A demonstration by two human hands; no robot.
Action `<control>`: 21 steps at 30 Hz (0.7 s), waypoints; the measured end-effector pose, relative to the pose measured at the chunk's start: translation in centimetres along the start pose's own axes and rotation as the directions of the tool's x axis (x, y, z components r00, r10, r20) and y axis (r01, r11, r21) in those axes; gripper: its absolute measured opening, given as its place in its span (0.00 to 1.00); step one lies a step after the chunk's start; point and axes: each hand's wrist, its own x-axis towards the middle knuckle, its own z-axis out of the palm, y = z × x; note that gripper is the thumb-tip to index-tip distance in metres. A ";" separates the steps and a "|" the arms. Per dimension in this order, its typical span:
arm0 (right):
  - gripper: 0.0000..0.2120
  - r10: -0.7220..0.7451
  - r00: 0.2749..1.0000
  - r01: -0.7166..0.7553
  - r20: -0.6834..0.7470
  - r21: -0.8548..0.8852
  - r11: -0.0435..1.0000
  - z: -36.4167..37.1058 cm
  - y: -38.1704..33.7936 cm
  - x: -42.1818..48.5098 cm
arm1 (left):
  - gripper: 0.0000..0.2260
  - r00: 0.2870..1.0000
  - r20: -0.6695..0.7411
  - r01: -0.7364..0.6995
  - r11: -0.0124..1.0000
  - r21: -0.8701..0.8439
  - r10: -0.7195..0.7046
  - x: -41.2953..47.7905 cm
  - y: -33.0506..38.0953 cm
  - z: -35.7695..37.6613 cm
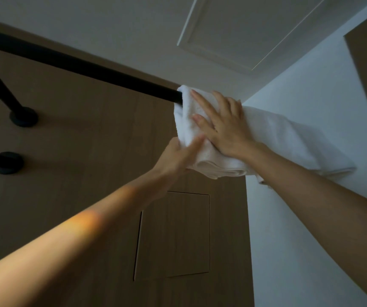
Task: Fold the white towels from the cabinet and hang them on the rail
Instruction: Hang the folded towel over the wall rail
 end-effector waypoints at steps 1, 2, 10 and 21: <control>0.28 0.000 1.000 0.000 -0.002 0.004 1.000 -0.2 0.2 0.0 | 0.21 1.000 0.001 0.006 1.000 0.016 -0.006 0.1 -0.1 0.1; 0.28 0.001 1.000 -0.001 -0.002 0.014 1.000 -0.4 0.6 0.0 | 0.23 0.999 -0.013 0.030 0.999 0.029 -0.030 0.3 -0.3 0.3; 0.26 0.092 0.993 -0.103 0.080 0.154 0.983 -0.8 2.4 -0.8 | 0.24 0.985 -0.167 0.069 0.994 0.087 -0.054 0.4 -1.6 2.1; 0.26 0.145 0.968 -0.197 0.207 0.260 0.945 -2.6 2.5 -4.6 | 0.20 0.965 -0.258 0.034 0.959 0.282 0.042 -3.2 -1.6 1.9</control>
